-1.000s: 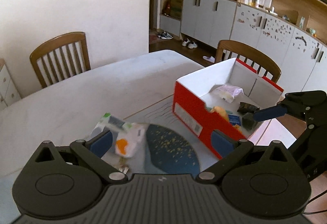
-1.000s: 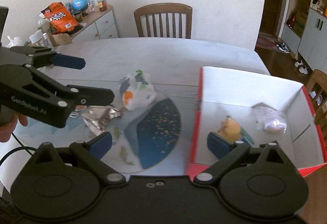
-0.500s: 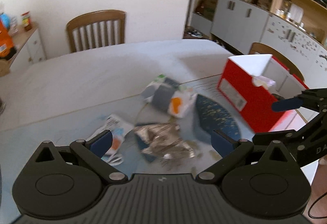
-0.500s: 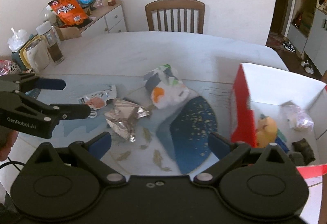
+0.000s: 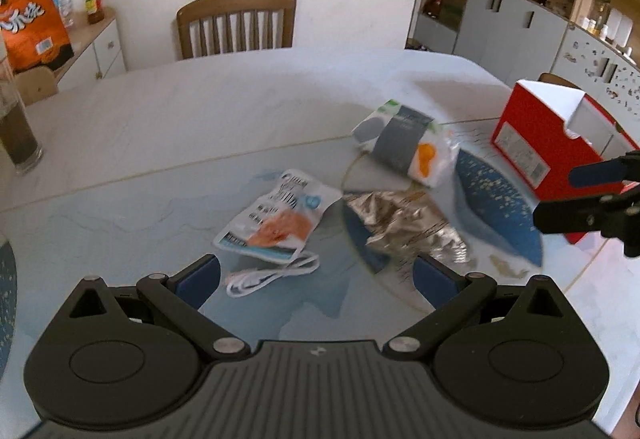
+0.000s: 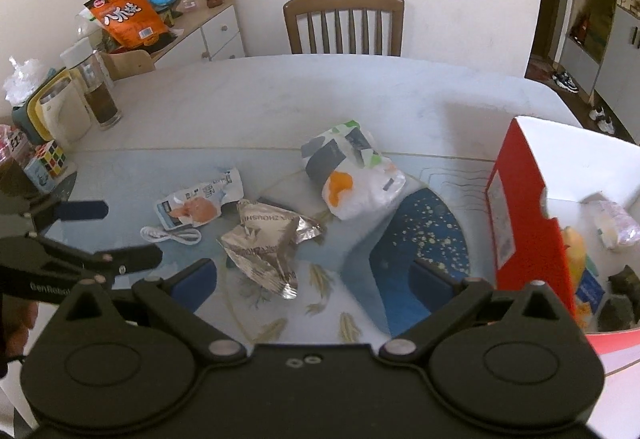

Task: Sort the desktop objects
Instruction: 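Reach the right tool down to the silver foil ZHOUSHI bag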

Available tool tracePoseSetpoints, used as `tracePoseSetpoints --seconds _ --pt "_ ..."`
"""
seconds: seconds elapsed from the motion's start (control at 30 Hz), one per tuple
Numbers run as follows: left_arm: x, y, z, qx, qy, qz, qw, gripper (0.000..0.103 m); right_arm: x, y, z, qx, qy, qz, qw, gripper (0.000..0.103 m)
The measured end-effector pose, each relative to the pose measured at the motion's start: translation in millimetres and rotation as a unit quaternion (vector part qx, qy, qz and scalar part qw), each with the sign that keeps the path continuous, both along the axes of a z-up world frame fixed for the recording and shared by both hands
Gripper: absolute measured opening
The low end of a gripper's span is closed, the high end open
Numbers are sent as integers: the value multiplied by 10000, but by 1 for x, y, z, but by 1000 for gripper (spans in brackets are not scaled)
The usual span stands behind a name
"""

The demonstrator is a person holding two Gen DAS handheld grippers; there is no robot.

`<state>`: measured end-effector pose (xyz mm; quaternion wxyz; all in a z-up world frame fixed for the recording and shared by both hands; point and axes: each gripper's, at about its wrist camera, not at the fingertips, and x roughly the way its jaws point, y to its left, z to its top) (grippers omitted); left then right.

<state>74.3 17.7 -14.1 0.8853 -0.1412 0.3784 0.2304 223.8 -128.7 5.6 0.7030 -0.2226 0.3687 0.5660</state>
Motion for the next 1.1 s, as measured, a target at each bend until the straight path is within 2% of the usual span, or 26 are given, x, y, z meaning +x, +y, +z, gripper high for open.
tracePoseSetpoints --seconds 0.27,0.43,0.6,0.83,1.1 --pt "1 11 -24 -42 133 168 9998 103 -5 19 -13 -147 55 16 9999 103" --pt "4 21 -37 65 151 401 9991 103 -11 37 -23 -243 97 112 9996 103" --pt "14 24 -49 157 288 428 9985 103 -16 52 -31 -327 109 197 9992 103" --pt "24 23 -60 367 455 904 9942 103 -18 72 -41 -466 140 215 9986 103" --pt "29 19 -65 574 458 1187 9902 103 -23 92 -48 -548 173 283 9979 103"
